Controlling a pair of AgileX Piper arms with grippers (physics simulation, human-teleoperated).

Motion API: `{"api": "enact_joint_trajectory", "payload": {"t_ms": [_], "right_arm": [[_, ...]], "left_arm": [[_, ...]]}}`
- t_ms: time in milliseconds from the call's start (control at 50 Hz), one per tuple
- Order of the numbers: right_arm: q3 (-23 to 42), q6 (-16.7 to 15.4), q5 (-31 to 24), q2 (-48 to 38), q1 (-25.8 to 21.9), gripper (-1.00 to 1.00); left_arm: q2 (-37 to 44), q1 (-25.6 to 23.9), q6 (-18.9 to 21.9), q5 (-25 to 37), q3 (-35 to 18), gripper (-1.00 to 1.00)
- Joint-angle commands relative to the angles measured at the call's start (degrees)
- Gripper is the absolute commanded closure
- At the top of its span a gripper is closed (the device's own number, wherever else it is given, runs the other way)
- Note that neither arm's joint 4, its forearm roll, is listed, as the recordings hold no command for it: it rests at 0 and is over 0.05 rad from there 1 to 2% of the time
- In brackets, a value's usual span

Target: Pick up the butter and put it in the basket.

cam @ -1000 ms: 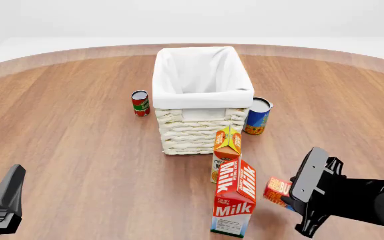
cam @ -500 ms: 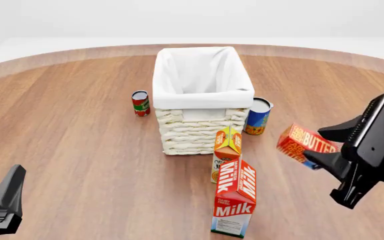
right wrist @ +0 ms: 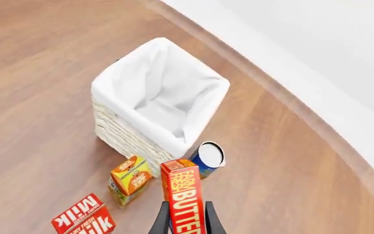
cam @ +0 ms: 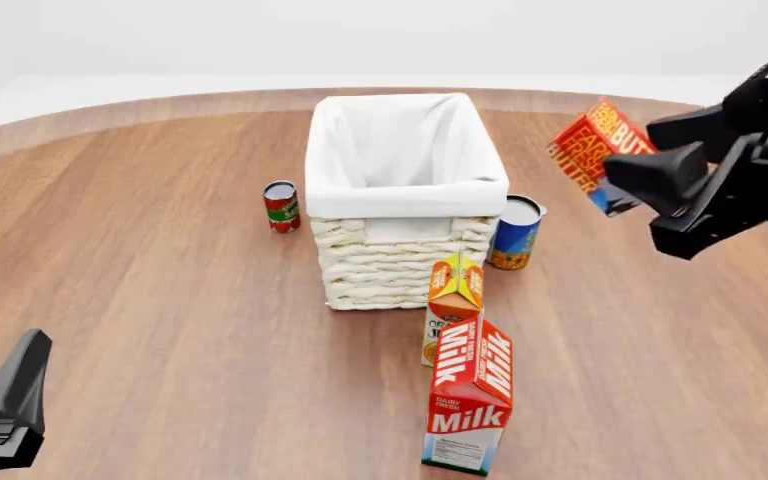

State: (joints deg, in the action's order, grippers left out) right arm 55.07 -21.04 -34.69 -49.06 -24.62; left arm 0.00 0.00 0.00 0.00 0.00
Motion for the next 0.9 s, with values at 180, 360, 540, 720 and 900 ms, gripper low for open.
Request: {"api": "enact_joint_trajectory", "payload": {"t_ms": [180, 360, 540, 720, 900], "right_arm": [[11.8, 14.9, 2.6, -1.2, -4.1, 1.00], [11.8, 18.5, 6.7, 0.4, -9.2, 1.00], [11.4, 23.2, 13.1, 0.5, -11.1, 1.00], [14.5, 24.1, 17.0, -4.1, -13.0, 1.00], [18.4, 24.1, 17.9, -8.3, -14.1, 1.00]], "left_arm": [[0.0, 0.0, 0.0, 0.0, 0.0, -1.00], [0.0, 0.0, 0.0, 0.0, 0.0, -1.00], [0.0, 0.0, 0.0, 0.0, 0.0, -1.00], [0.0, 0.0, 0.0, 0.0, 0.0, -1.00], [0.0, 0.0, 0.0, 0.0, 0.0, -1.00]]}}
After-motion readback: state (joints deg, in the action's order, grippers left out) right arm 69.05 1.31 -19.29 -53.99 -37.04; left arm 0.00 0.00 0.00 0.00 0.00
